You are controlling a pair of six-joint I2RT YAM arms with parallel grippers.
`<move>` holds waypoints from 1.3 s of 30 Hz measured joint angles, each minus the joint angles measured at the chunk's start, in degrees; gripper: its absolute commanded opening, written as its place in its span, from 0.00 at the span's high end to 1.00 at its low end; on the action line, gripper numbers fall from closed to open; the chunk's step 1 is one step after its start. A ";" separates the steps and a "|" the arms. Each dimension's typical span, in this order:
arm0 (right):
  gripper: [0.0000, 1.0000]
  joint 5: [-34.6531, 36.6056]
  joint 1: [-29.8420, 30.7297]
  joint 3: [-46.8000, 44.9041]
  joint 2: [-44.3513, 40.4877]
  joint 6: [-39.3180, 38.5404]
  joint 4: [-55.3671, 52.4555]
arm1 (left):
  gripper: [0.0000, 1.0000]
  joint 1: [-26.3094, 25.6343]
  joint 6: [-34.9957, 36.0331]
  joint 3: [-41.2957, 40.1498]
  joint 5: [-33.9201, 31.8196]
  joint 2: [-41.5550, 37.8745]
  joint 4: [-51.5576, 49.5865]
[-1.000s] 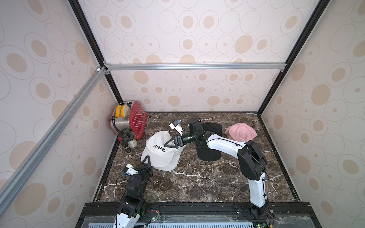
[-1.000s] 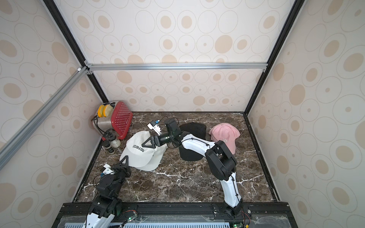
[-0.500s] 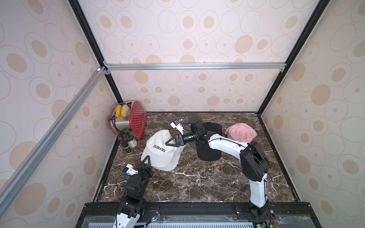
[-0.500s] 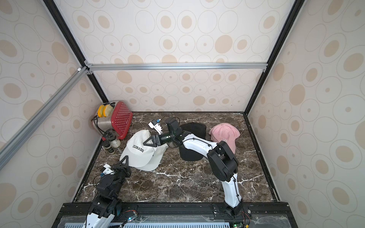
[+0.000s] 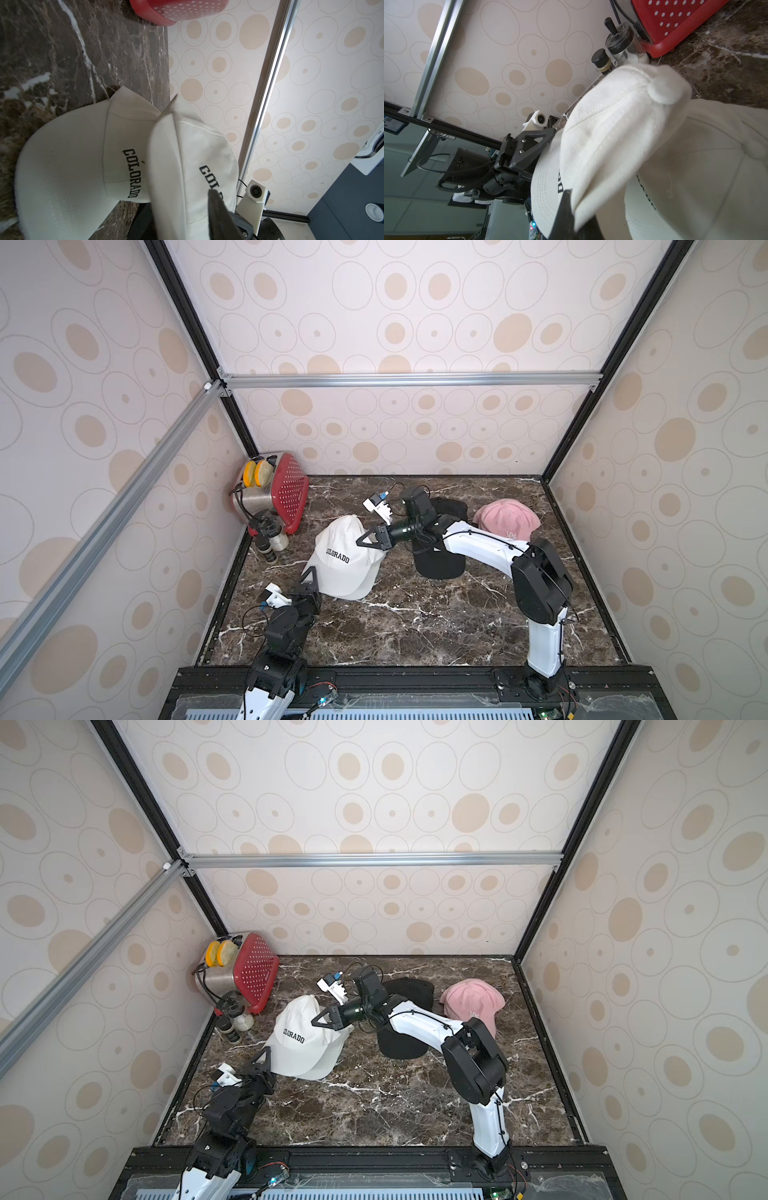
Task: Stack the baseball caps by color
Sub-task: Place the baseball cap on the baseball cap.
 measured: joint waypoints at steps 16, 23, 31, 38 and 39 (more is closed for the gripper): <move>1.00 1.27 -1.62 0.04 0.04 -8.57 -7.87 | 0.01 0.00 30.84 13.51 -5.27 10.38 -24.20; 1.00 1.07 -2.51 0.11 0.98 -9.09 -8.09 | 0.01 0.00 41.13 20.35 0.13 24.72 -22.27; 1.00 0.72 -3.32 0.72 4.76 -8.35 -8.28 | 0.01 0.00 46.40 17.86 11.58 30.47 -15.06; 0.96 0.07 -3.15 -1.22 4.96 -5.60 -4.31 | 0.01 0.00 49.72 17.14 17.88 27.08 -8.31; 0.96 0.11 -3.13 -1.55 4.94 -5.33 -3.76 | 0.01 0.00 49.75 16.96 19.26 28.68 -6.75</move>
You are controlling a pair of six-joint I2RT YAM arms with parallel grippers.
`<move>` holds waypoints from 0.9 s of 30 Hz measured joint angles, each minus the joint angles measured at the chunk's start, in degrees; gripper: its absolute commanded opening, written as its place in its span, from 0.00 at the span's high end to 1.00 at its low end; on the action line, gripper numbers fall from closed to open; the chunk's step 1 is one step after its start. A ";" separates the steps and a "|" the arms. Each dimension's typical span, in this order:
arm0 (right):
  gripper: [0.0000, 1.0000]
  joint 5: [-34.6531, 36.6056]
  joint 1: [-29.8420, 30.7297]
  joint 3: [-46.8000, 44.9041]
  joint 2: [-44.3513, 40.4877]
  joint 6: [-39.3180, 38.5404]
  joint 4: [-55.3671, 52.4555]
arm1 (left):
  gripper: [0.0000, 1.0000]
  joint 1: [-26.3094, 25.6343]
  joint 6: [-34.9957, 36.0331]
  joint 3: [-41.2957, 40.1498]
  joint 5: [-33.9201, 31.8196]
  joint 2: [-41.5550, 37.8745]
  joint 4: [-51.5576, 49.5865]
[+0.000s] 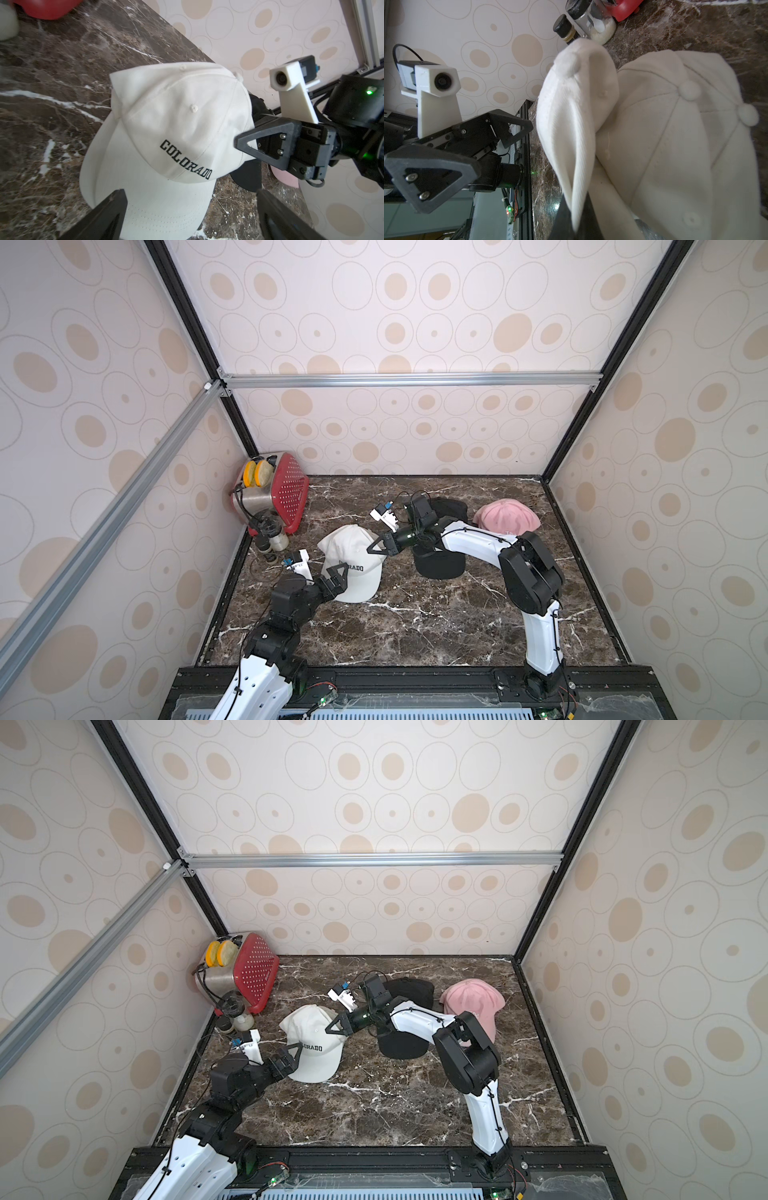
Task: Stack the baseball caps by color
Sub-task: Place the baseball cap on the baseball cap.
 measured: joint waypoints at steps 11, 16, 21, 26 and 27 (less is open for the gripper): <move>0.75 4.22 0.28 -5.38 0.00 2.32 5.01 | 0.01 0.00 -3.28 -8.15 6.14 8.59 11.82; 0.54 5.77 0.28 -5.35 0.00 1.55 4.42 | 0.01 0.00 -2.01 -8.37 5.25 7.65 11.74; 0.39 9.88 0.28 -4.92 -1.73 -0.13 1.38 | 0.01 0.00 -0.68 -8.37 4.87 9.62 12.00; 0.11 17.46 0.28 -7.48 -9.51 0.22 1.31 | 0.01 0.00 -0.22 -8.37 4.85 12.66 12.50; 0.00 19.08 0.28 -8.57 -11.56 0.50 2.05 | 0.01 0.00 -0.17 -8.37 4.85 13.07 12.66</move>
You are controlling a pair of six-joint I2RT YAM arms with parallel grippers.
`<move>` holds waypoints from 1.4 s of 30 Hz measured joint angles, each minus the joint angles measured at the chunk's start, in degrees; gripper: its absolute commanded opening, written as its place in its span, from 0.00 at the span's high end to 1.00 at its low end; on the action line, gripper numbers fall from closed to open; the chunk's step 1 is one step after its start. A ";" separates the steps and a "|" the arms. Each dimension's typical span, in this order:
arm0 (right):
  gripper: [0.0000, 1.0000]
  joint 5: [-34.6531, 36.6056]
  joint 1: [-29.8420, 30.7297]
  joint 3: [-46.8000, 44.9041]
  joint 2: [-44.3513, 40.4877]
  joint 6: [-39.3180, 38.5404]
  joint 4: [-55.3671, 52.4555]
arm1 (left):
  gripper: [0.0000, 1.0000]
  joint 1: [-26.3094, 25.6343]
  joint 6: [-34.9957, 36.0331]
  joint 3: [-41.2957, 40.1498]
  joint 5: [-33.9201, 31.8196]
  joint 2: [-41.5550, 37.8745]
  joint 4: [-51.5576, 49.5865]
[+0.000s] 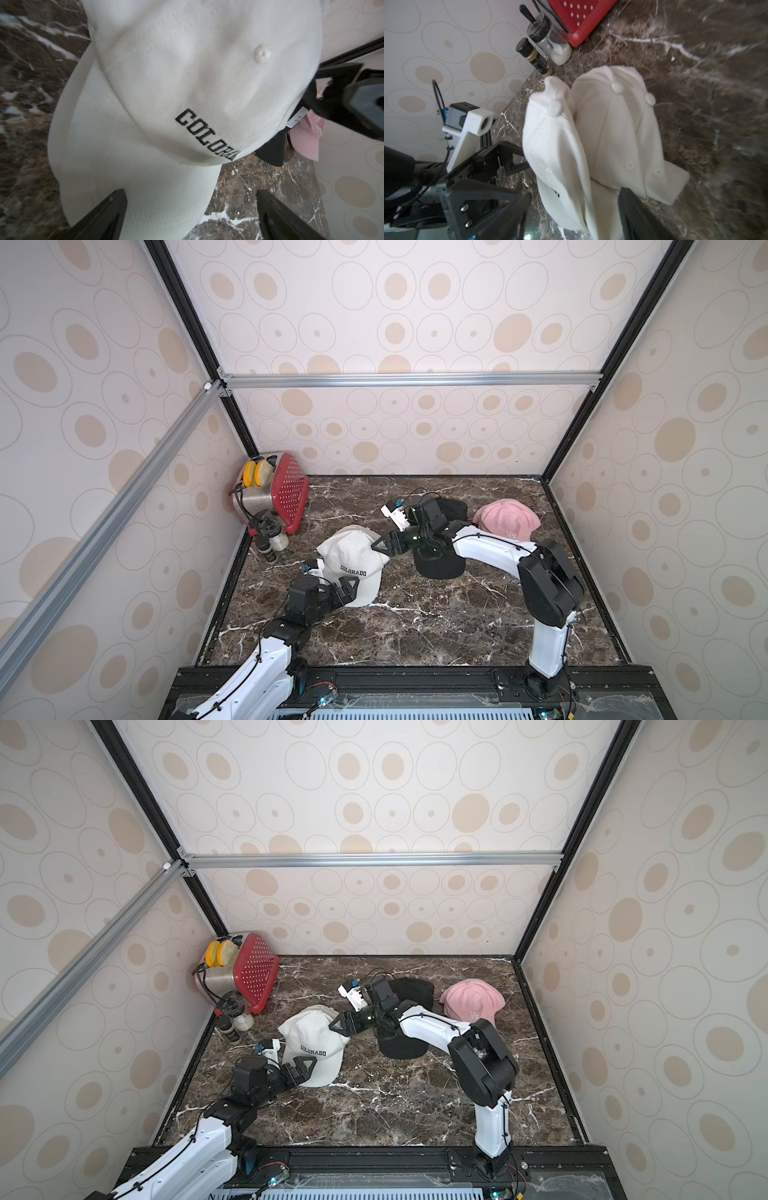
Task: Stack the baseball caps by color
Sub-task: Place the baseball cap on the baseball cap, then move the baseball cap to the center of the board.
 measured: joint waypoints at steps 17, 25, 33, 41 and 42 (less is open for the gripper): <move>0.00 -5.57 2.23 3.32 1.03 5.33 3.52 | 0.01 0.00 0.31 0.02 -1.84 0.48 0.35; 0.00 -10.10 3.45 10.91 8.55 7.72 3.50 | 0.01 0.00 0.46 0.07 -2.23 1.77 0.44; 0.00 -9.62 3.74 11.82 9.79 8.85 3.52 | 0.01 0.00 0.72 1.11 -2.36 3.54 0.35; 0.00 -6.95 3.87 7.28 3.06 7.52 2.86 | 0.01 0.00 1.46 1.97 -2.36 5.73 0.63; 0.00 -8.15 4.02 7.76 2.95 7.56 2.97 | 0.01 0.00 1.55 1.99 -2.36 5.77 0.68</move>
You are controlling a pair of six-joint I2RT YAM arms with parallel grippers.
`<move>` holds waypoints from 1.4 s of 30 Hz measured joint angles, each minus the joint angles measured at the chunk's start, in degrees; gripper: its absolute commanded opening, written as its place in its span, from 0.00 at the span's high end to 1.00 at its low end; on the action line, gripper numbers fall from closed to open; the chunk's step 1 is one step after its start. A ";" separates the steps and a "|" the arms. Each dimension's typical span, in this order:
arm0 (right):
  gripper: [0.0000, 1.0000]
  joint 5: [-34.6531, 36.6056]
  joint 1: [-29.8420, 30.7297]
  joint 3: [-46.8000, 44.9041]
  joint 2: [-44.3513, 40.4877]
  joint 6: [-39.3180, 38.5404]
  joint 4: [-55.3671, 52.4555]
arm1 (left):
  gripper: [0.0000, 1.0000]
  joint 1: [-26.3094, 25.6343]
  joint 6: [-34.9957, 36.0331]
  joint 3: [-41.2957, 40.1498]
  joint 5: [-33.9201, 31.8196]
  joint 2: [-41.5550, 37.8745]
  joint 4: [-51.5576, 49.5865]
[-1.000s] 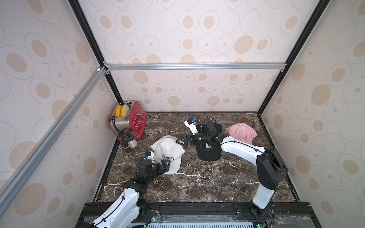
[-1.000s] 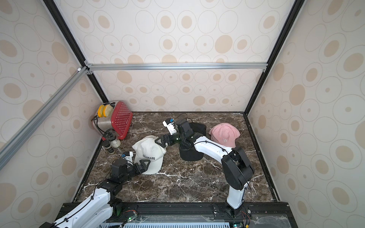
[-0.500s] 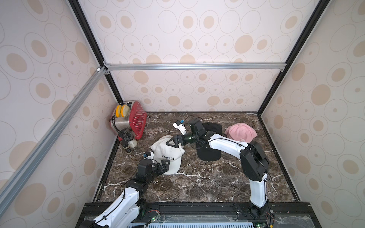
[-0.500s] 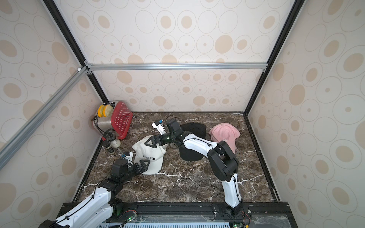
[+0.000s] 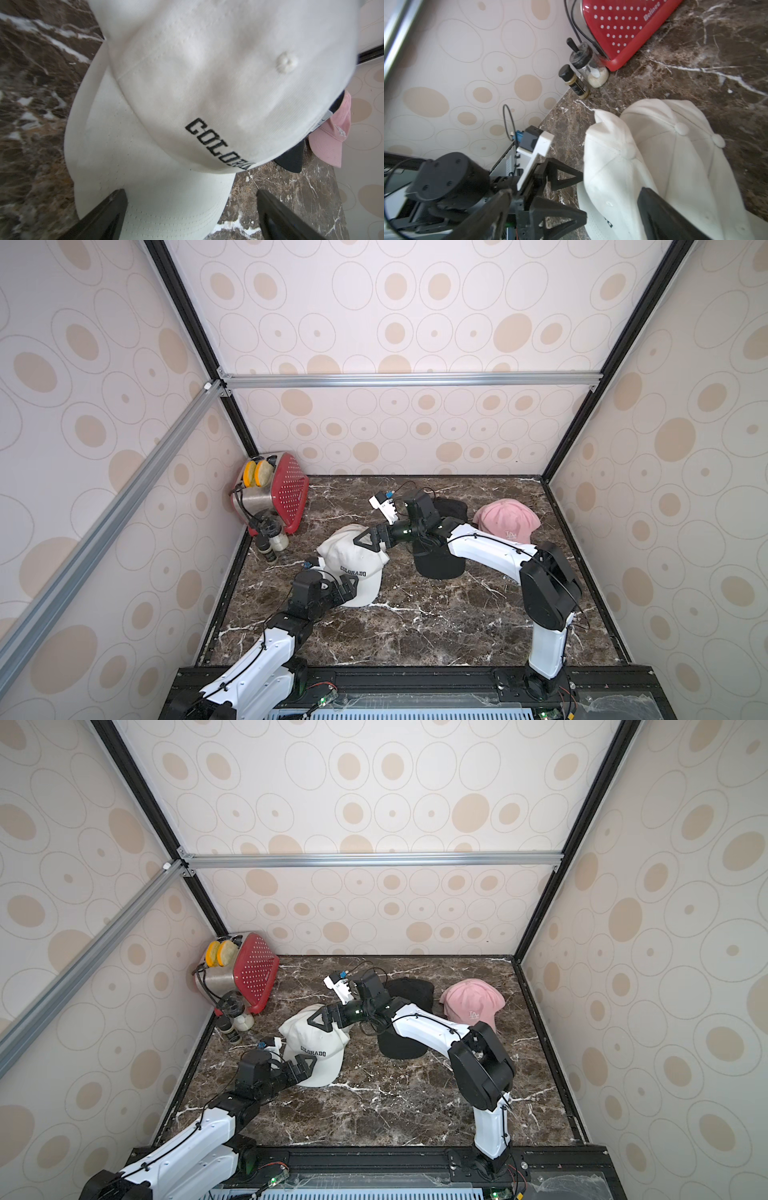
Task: Stack the baseball caps by color
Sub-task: Move the baseball cap to the center of the board.
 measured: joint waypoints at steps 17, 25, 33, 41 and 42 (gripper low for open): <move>0.00 -4.35 1.97 9.64 14.80 4.31 1.40 | 0.01 0.00 0.31 0.00 -0.42 1.11 0.72; 0.00 -0.70 0.81 15.04 16.13 0.66 -2.16 | 0.01 0.02 0.15 1.33 -1.49 10.56 6.88; 0.00 2.32 -5.88 5.11 5.92 -3.63 -5.84 | 0.01 0.00 0.22 9.38 -0.66 26.34 13.31; 0.00 10.82 -13.40 -11.80 -16.57 -9.46 -8.96 | 0.01 0.00 -2.01 17.64 2.14 38.42 19.21; 0.00 11.65 -14.36 -13.88 -18.69 -9.86 -9.38 | 0.01 0.00 -2.91 18.36 2.91 39.87 20.72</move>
